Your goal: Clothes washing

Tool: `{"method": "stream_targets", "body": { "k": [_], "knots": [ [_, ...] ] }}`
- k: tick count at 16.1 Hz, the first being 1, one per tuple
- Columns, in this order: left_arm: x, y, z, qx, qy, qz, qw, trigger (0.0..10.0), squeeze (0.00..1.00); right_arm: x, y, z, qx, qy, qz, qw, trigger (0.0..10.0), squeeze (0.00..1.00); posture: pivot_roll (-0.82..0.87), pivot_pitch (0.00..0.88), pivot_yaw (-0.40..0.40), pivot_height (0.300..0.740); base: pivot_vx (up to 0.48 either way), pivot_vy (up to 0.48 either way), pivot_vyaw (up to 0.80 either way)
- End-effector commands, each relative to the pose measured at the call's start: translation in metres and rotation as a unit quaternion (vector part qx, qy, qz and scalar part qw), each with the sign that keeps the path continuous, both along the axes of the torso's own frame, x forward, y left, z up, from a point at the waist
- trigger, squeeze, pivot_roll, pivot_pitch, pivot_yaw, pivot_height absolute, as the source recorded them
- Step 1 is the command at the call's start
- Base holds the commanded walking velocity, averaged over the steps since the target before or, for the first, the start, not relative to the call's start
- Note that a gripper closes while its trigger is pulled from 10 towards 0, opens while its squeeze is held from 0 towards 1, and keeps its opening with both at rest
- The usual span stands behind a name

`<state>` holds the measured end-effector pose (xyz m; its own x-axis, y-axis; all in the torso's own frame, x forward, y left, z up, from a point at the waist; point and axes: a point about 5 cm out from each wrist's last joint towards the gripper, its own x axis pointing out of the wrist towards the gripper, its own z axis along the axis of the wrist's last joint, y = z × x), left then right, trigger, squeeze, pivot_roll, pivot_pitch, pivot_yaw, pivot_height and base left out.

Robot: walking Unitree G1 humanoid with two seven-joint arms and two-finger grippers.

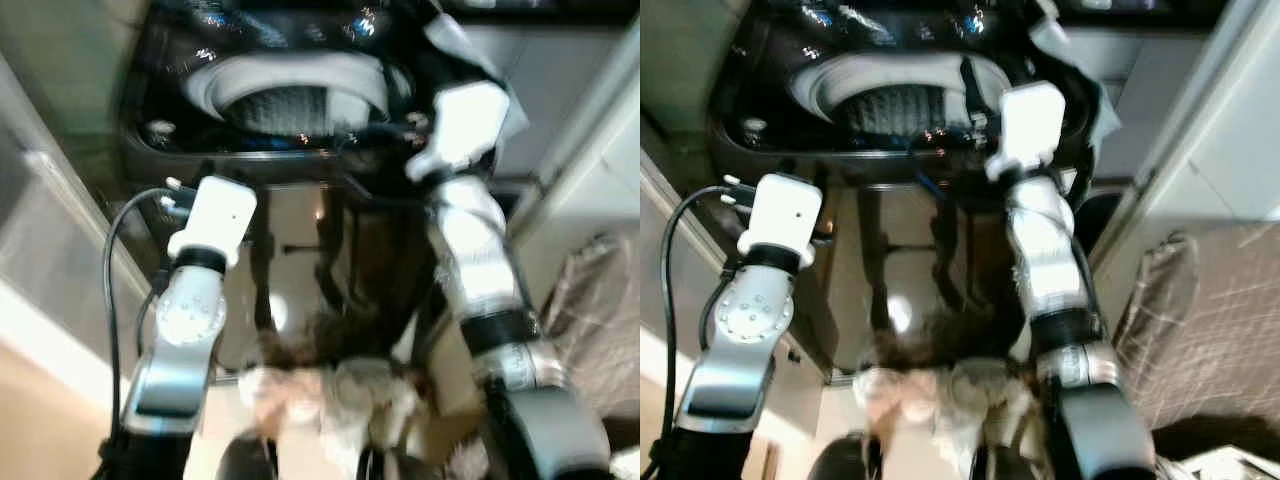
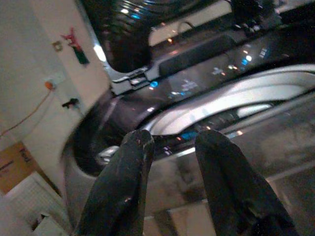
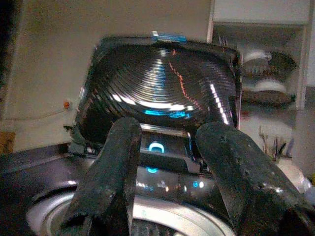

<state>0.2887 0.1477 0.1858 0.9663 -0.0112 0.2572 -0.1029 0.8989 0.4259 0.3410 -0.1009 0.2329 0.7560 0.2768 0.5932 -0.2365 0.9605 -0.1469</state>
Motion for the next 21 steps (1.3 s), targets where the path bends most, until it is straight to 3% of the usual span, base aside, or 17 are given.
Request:
{"method": "stream_targets", "body": {
  "k": [1, 2, 3, 4, 5, 6, 8, 9, 14, 18, 21],
  "knots": [
    [0.003, 0.001, -0.001, -0.006, -0.002, 0.0, 1.0, 10.0, 0.0, -0.017, -0.01, -0.013, -0.007, 0.008, -0.012, 1.0, 10.0, 0.0, -0.01, 0.0, -0.009, 0.74, 0.0, 0.0, 0.0],
    [0.001, 0.004, -0.001, -0.007, -0.003, 0.001, 1.0, 10.0, 0.0, -0.038, -0.018, -0.027, -0.013, 0.015, -0.022, 1.0, 10.0, 0.0, -0.03, 0.0, -0.003, 0.74, 0.0, 0.0, 0.0],
    [0.0, 0.004, 0.001, -0.01, -0.007, 0.0, 1.0, 10.0, 0.0, -0.047, -0.024, -0.037, -0.018, 0.031, -0.027, 0.999, 10.0, 0.0, -0.04, 0.0, -0.001, 0.74, 0.0, 0.0, 0.0],
    [-0.001, 0.002, 0.005, -0.008, -0.02, -0.002, 1.0, 10.0, 0.0, -0.059, -0.038, -0.067, -0.043, 0.096, -0.027, 0.994, 10.0, 0.0, -0.07, 0.0, 0.013, 0.74, 0.0, 0.0, 0.0],
    [-0.002, 0.004, 0.0, -0.016, -0.012, 0.003, 1.0, 10.0, 0.0, -0.058, -0.052, -0.094, -0.021, 0.176, -0.044, 0.983, 10.0, 0.0, -0.08, 0.009, 0.018, 0.74, 0.0, 0.0, 0.0],
    [-0.007, 0.006, -0.013, -0.033, 0.019, 0.003, 0.999, 10.0, 0.0, -0.06, -0.056, -0.107, -0.021, 0.217, -0.046, 0.975, 10.0, 0.0, -0.07, 0.036, 0.013, 0.74, 0.0, 0.0, 0.0],
    [-0.014, 0.009, -0.032, -0.059, 0.069, 0.015, 0.996, 10.0, 0.0, -0.062, -0.056, -0.121, 0.002, 0.274, -0.043, 0.961, 10.0, 0.0, -0.05, 0.055, 0.003, 0.74, 0.0, 0.0, 0.0],
    [-0.015, 0.014, -0.046, -0.082, 0.098, 0.028, 0.991, 10.0, 0.0, -0.055, -0.056, -0.13, 0.003, 0.303, -0.038, 0.952, 10.0, 0.0, -0.04, 0.057, 0.0, 0.74, 0.0, 0.0, 0.0],
    [-0.015, 0.013, -0.042, -0.076, 0.087, 0.039, 0.993, 10.0, 0.0, -0.037, -0.047, -0.124, -0.02, 0.303, -0.023, 0.953, 10.0, 0.0, -0.02, 0.047, -0.016, 0.74, -0.097, 0.0, 0.0],
    [-0.014, 0.011, -0.04, -0.076, 0.08, 0.037, 0.993, 10.0, 0.0, -0.032, -0.04, -0.123, -0.032, 0.305, -0.011, 0.952, 10.0, 0.0, -0.03, 0.043, -0.018, 0.74, -0.181, 0.0, 0.0],
    [-0.012, 0.008, -0.04, -0.075, 0.076, 0.034, 0.994, 10.0, 0.0, -0.029, -0.028, -0.109, -0.069, 0.265, 0.008, 0.962, 10.0, 0.0, -0.03, 0.039, -0.019, 0.74, 0.0, 0.0, 0.0]
  ]
}}
